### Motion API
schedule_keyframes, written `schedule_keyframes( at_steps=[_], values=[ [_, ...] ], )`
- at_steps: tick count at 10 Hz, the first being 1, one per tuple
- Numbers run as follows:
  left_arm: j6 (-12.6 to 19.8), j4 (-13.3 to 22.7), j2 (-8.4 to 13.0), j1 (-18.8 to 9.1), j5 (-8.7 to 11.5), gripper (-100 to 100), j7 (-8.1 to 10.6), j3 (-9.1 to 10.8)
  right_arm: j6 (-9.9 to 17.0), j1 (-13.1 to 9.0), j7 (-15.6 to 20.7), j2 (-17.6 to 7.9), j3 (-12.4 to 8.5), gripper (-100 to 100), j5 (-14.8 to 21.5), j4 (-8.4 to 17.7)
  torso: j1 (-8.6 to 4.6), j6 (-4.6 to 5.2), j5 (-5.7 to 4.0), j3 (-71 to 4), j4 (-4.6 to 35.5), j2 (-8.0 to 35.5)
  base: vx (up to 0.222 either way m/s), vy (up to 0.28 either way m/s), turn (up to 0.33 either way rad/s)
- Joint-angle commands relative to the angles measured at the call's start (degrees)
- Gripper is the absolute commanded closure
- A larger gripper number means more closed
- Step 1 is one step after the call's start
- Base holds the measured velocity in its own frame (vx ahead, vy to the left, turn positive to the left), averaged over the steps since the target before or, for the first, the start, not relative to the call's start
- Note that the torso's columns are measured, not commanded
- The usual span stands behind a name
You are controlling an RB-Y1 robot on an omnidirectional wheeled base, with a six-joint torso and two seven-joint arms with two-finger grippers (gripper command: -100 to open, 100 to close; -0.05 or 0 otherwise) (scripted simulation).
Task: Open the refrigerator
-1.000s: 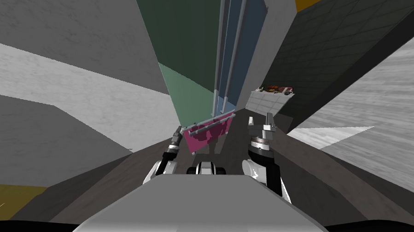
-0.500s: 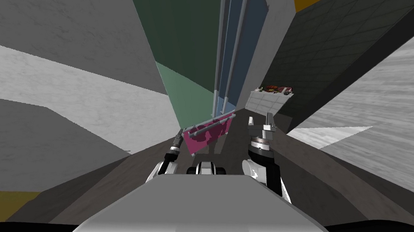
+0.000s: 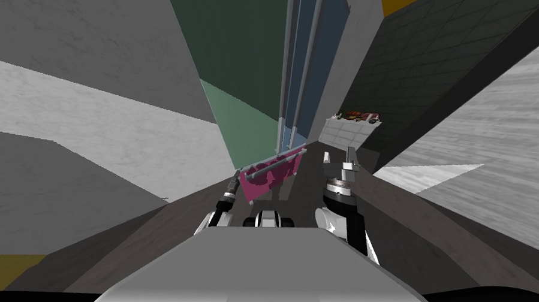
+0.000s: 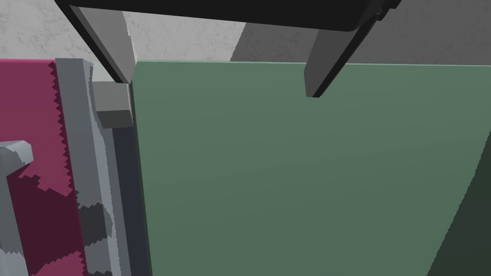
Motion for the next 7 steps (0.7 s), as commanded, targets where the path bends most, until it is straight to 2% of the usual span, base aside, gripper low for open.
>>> schedule_keyframes(
  at_steps=[1, 4, 5, 7],
  values=[
    [-0.5, 4.5, -0.3, -1.3, -0.1, -100, -0.55, 0.06, 0.0, 0.0, 0.0, 0.0, 0.0, 0, 0.0, 0.0, -0.01, 0.0, 0.0, 0.0, 0.0, 0.0, 0.046, 0.011, -0.024],
    [-0.9, 9.4, -0.6, -2.3, -0.2, -100, -1.07, 0.05, 0.0, 0.0, 0.0, 0.0, 0.0, 0, 0.0, 0.0, 0.02, -0.01, 0.0, 0.0, 0.0, 0.0, 0.042, 0.016, -0.017],
    [-0.9, 9.4, -0.6, -2.3, -0.2, -100, -1.07, 0.05, 0.0, 0.0, 0.0, 0.0, 0.0, 0, 0.0, 0.0, 0.0, 0.0, 0.0, 0.0, 0.0, 0.1, 0.024, 0.007, -0.007],
    [-1.2, 12.7, -1.0, -3.2, -0.4, -100, -1.55, 0.03, 0.0, 0.0, 0.0, 0.0, 0.0, 0, 0.0, 0.0, -0.03, 0.01, -0.01, 0.0, 0.0, 0.1, 0.029, 0.005, -0.02]
  ],
)
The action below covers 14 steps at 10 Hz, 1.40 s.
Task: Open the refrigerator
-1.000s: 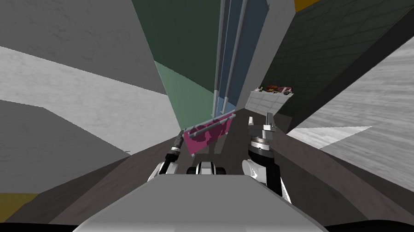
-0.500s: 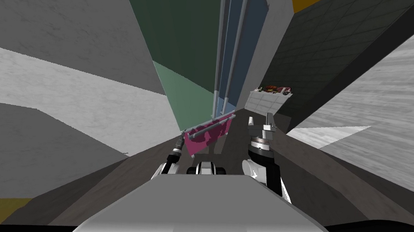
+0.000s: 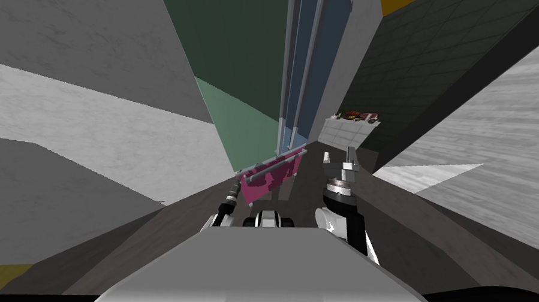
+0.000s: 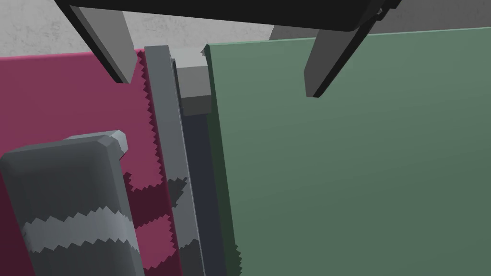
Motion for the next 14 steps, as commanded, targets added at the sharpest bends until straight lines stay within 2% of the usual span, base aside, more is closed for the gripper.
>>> schedule_keyframes(
  at_steps=[1, 4, 8, 10, 12, 13, 14],
  values=[
    [-0.6, 4.9, -0.6, -1.4, -0.2, -100, -0.69, 0.04, 0.0, 0.0, 0.0, 0.0, 0.0, 0, 0.0, 0.0, 0.03, 0.0, 0.01, 0.0, 0.0, -0.1, 0.043, 0.014, -0.027],
    [-1.0, 10.3, -1.2, -2.5, -0.3, -100, -1.3, 0.02, 0.0, 0.0, 0.0, 0.0, 0.0, 0, 0.0, 0.0, 0.05, -0.01, 0.01, 0.0, 0.0, -0.1, 0.045, 0.015, -0.019],
    [-1.4, 15.4, -2.5, -3.7, -0.5, -100, -1.93, 0.0, 0.0, 0.0, 0.0, 0.0, 0.0, 0, 0.0, 0.0, 0.0, 0.0, 0.0, 0.0, 0.0, 0.0, 0.034, 0.01, -0.015],
    [-1.6, 18.1, -4.2, -4.4, -0.6, -100, -2.26, -0.01, 0.0, 0.0, 0.0, 0.0, 0.0, 0, 0.0, 0.0, 0.04, 0.0, 0.01, 0.0, 0.0, 0.0, 0.027, 0.008, -0.015],
    [-1.2, 17.1, -3.6, -4.4, -0.5, -100, -2.04, -0.02, 0.0, 0.0, 0.0, 0.0, 0.0, 0, 0.0, 0.0, 0.03, -0.01, 0.0, 0.0, 0.0, 0.0, 0.007, 0.002, -0.003],
    [-1.2, 17.1, -3.5, -4.4, -0.5, 100, -2.05, -0.01, 0.0, 0.0, 0.0, 0.0, 0.0, 0, 0.0, 0.0, 0.02, 0.0, 0.01, 0.0, 0.0, 0.0, 0.0, 0.0, 0.0],
    [-0.8, 16.3, -3.7, -4.1, -0.6, 100, -2.1, -0.26, 0.0, 0.0, 0.0, 0.0, 0.0, 0, 0.0, 0.0, 0.04, 0.0, 0.03, 0.0, 0.0, 0.0, -0.085, -0.046, 0.028]
  ],
)
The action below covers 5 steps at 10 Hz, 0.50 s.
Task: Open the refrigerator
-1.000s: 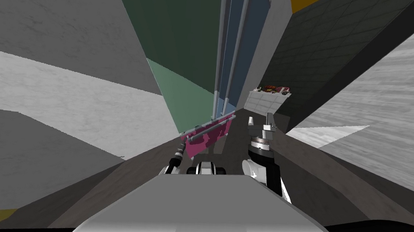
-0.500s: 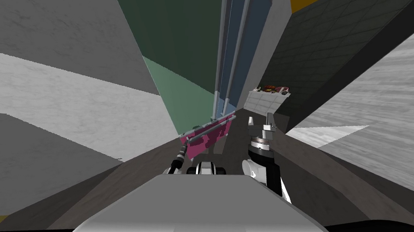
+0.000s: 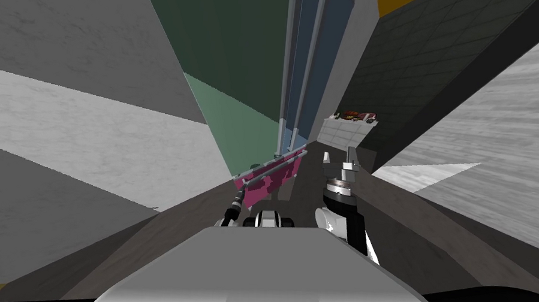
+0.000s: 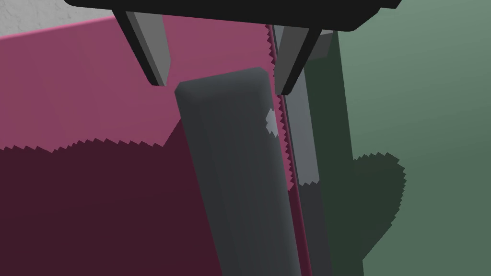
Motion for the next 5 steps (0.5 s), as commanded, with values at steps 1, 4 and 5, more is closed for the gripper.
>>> schedule_keyframes(
  at_steps=[1, 4, 5],
  values=[
    [0.6, -0.9, -0.2, 0.4, -0.2, 100, -0.07, -0.3, 0.0, 0.0, 0.0, 0.0, 0.0, 0, 0.0, 0.0, -0.1, 0.04, 0.05, 0.1, -0.1, 0.1, -0.139, -0.082, 0.012],
    [1.6, -2.3, -0.5, 1.0, -0.5, 100, -0.17, -0.76, 0.0, 0.0, 0.0, 0.0, 0.0, 0, 0.0, 0.0, -0.05, 0.01, 0.02, 0.0, 0.0, 0.0, -0.156, -0.1, 0.014],
    [1.3, -1.9, -0.5, 0.8, -0.4, 100, -0.17, -0.65, 0.0, 0.0, 0.0, 0.0, 0.0, 0, 0.0, 0.0, 0.05, -0.02, 0.01, 0.0, 0.0, 0.0, -0.074, -0.047, -0.003]
  ],
)
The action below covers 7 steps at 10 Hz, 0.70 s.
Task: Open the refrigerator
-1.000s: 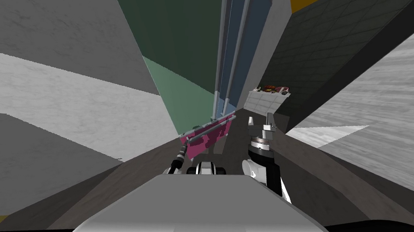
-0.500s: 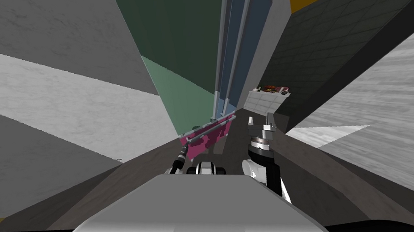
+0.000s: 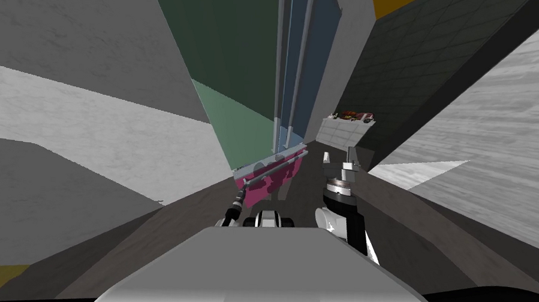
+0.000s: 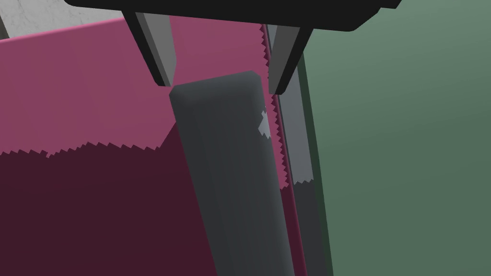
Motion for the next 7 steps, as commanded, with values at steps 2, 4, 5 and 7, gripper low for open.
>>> schedule_keyframes(
  at_steps=[2, 4, 5, 7],
  values=[
    [0.3, -0.7, -0.4, 0.9, -0.3, 100, -0.23, -0.49, 0.0, 0.0, 0.0, 0.0, 0.0, 0, 0.0, 0.0, -0.06, 0.02, 0.03, -0.1, -0.1, -0.1, -0.139, -0.1, 0.027],
    [0.5, -1.3, -0.7, 1.5, -0.5, 100, -0.41, -0.79, 0.0, 0.0, 0.0, 0.0, 0.0, 0, 0.0, 0.0, -0.04, 0.03, 0.03, 0.0, -0.1, 0.0, -0.15, -0.1, 0.014],
    [0.3, -1.0, -0.6, 1.0, -0.4, 100, -0.33, -0.62, 0.0, 0.0, 0.0, 0.0, 0.0, 0, 0.0, 0.0, -0.01, 0.02, 0.03, 0.0, -0.1, -0.1, -0.073, -0.053, 0.003],
    [0.4, -1.6, -1.0, 2.1, -0.8, 100, -0.62, -1.14, 0.0, 0.0, 0.0, 0.0, 0.0, 0, 0.0, 0.0, -0.01, 0.02, 0.04, -0.1, -0.1, -0.1, -0.138, -0.09, 0.026]
  ],
)
